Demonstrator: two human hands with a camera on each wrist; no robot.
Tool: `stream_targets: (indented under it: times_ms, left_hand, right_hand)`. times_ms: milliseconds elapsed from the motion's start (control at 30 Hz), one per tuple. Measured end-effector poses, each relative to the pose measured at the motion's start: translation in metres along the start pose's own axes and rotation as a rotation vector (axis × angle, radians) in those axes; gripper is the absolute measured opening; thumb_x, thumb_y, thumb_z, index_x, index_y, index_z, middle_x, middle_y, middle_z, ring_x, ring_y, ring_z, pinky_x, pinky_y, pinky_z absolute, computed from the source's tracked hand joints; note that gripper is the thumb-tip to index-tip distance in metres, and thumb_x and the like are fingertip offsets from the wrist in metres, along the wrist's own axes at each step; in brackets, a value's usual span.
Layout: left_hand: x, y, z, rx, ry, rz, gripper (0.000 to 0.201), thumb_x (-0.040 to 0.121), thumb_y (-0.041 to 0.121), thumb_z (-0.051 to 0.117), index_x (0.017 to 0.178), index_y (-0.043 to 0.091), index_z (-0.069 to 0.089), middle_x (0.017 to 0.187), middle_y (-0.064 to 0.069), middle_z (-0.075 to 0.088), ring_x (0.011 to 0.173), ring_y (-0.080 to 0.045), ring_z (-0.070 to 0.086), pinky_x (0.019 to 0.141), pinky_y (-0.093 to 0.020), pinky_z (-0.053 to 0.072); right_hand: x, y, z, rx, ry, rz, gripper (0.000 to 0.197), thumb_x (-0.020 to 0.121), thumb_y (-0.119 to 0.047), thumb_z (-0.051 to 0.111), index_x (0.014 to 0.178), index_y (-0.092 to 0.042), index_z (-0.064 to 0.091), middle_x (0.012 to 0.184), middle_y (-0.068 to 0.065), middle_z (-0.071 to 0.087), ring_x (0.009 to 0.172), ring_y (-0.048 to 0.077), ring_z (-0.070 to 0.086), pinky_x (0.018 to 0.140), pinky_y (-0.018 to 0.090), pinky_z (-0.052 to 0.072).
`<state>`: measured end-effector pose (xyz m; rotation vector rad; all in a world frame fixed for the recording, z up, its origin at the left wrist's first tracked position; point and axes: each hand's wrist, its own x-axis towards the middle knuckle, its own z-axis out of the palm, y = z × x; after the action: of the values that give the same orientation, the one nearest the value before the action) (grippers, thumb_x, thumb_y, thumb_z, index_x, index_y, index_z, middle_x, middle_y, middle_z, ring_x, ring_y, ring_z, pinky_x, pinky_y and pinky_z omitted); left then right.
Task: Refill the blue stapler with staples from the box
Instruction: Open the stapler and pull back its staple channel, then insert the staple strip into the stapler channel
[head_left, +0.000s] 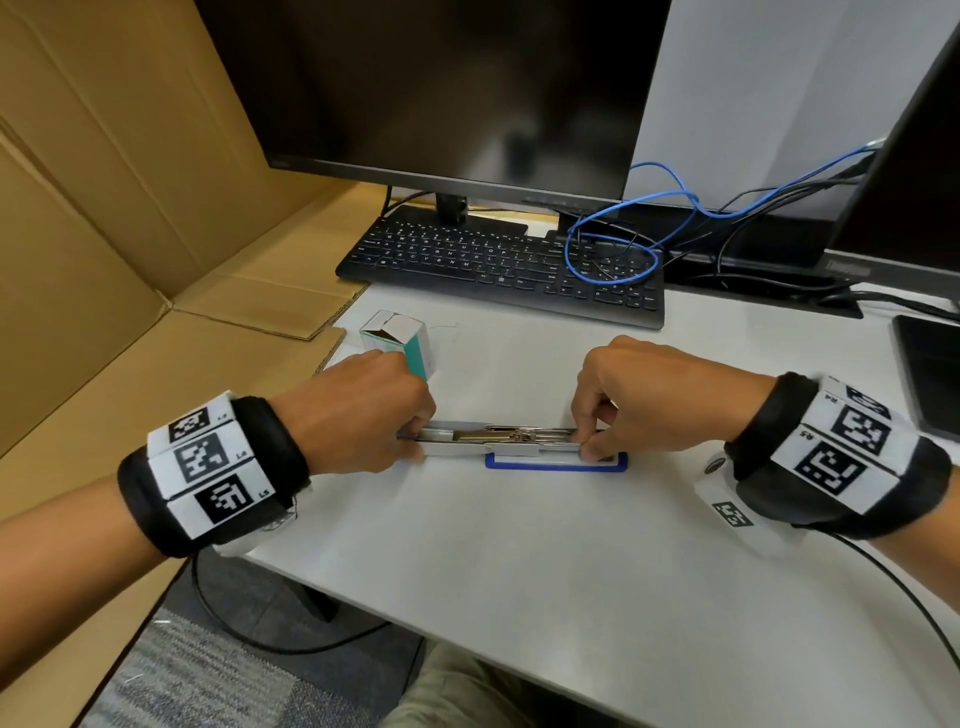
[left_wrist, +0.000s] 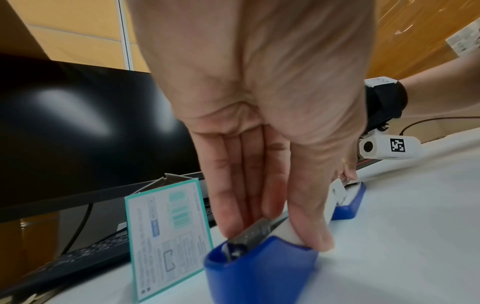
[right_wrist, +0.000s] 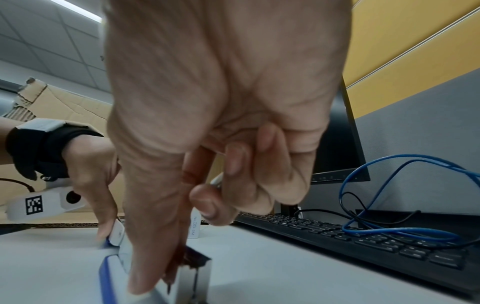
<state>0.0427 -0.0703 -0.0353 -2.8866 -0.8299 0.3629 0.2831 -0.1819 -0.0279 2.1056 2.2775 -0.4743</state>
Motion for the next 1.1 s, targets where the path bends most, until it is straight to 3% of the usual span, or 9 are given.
stream_targets:
  times_ms: [200, 267, 333, 400, 700, 833, 933, 1067, 1100]
  left_hand:
    - [0.007, 0.003, -0.009, -0.029, -0.055, 0.062, 0.023, 0.081, 0.043, 0.073, 0.087, 0.022, 0.066, 0.087, 0.003, 0.069, 0.082, -0.021, 0.064, 0.066, -0.032, 0.053]
    - [0.01, 0.007, -0.012, -0.126, -0.018, 0.175, 0.029, 0.083, 0.042, 0.072, 0.11, 0.031, 0.068, 0.104, 0.008, 0.071, 0.094, -0.017, 0.066, 0.078, -0.035, 0.056]
    - [0.014, 0.014, -0.016, -0.23, -0.007, 0.298, 0.05, 0.089, 0.035, 0.068, 0.137, 0.037, 0.055, 0.122, 0.012, 0.067, 0.105, -0.012, 0.064, 0.087, -0.034, 0.054]
    - [0.02, 0.022, -0.017, -0.246, 0.016, 0.381, 0.057, 0.091, 0.029, 0.066, 0.144, 0.038, 0.047, 0.129, 0.012, 0.064, 0.11, -0.013, 0.063, 0.089, -0.036, 0.054]
    - [0.043, 0.034, -0.005, -0.319, -0.004, 0.298, 0.052, 0.086, 0.023, 0.073, 0.134, 0.04, 0.058, 0.114, 0.004, 0.075, 0.099, -0.019, 0.067, 0.084, -0.039, 0.057]
    - [0.046, 0.032, -0.003, -0.365, -0.007, 0.258, 0.048, 0.083, 0.026, 0.076, 0.127, 0.041, 0.064, 0.111, 0.001, 0.075, 0.098, -0.016, 0.067, 0.083, -0.039, 0.058]
    - [0.048, 0.032, 0.0, -0.375, -0.004, 0.242, 0.044, 0.083, 0.029, 0.076, 0.124, 0.041, 0.066, 0.107, 0.0, 0.076, 0.098, -0.016, 0.066, 0.084, -0.039, 0.058]
    - [0.048, 0.031, 0.003, -0.389, 0.014, 0.237, 0.043, 0.083, 0.028, 0.076, 0.123, 0.04, 0.067, 0.105, 0.004, 0.077, 0.095, -0.015, 0.067, 0.084, -0.039, 0.057]
    - [0.048, 0.031, 0.003, -0.395, 0.017, 0.235, 0.043, 0.083, 0.028, 0.076, 0.123, 0.04, 0.067, 0.104, 0.004, 0.077, 0.096, -0.015, 0.066, 0.084, -0.039, 0.057]
  right_hand:
    - [-0.001, -0.002, -0.002, -0.019, -0.007, -0.008, 0.01, 0.08, -0.035, 0.077, 0.08, -0.025, 0.078, 0.072, -0.009, 0.061, 0.08, -0.001, 0.045, 0.072, 0.033, 0.05]
    - [0.0, -0.003, -0.003, -0.029, -0.004, -0.008, 0.01, 0.08, -0.035, 0.077, 0.08, -0.025, 0.078, 0.07, -0.009, 0.059, 0.079, 0.0, 0.045, 0.07, 0.032, 0.049]
    - [0.0, -0.003, -0.003, -0.037, -0.003, -0.011, 0.011, 0.08, -0.036, 0.077, 0.081, -0.025, 0.078, 0.067, -0.011, 0.055, 0.078, 0.003, 0.045, 0.068, 0.031, 0.048]
    - [-0.001, -0.004, -0.003, -0.033, -0.002, -0.015, 0.011, 0.08, -0.036, 0.078, 0.081, -0.025, 0.078, 0.065, -0.013, 0.052, 0.077, 0.004, 0.044, 0.066, 0.029, 0.045]
    - [-0.002, -0.002, -0.006, -0.051, 0.02, -0.051, 0.012, 0.081, -0.039, 0.076, 0.084, -0.028, 0.079, 0.062, -0.014, 0.05, 0.077, 0.0, 0.044, 0.073, 0.032, 0.049]
    - [-0.006, 0.005, -0.009, -0.06, 0.007, -0.109, 0.017, 0.088, -0.044, 0.066, 0.098, -0.038, 0.078, 0.084, -0.013, 0.07, 0.072, 0.003, 0.052, 0.072, 0.034, 0.053]
    - [-0.011, 0.012, -0.01, 0.012, 0.046, -0.144, 0.026, 0.096, -0.042, 0.052, 0.117, -0.043, 0.068, 0.1, -0.013, 0.074, 0.08, 0.007, 0.06, 0.078, 0.03, 0.053]
    - [-0.014, 0.017, -0.007, 0.199, 0.079, -0.063, 0.033, 0.105, -0.033, 0.035, 0.134, -0.035, 0.049, 0.075, 0.0, 0.063, 0.072, 0.01, 0.056, 0.074, 0.025, 0.047]
    - [-0.015, 0.018, -0.006, 0.219, 0.07, -0.037, 0.035, 0.105, -0.028, 0.032, 0.135, -0.03, 0.05, 0.074, -0.004, 0.061, 0.073, 0.006, 0.056, 0.073, 0.022, 0.044]
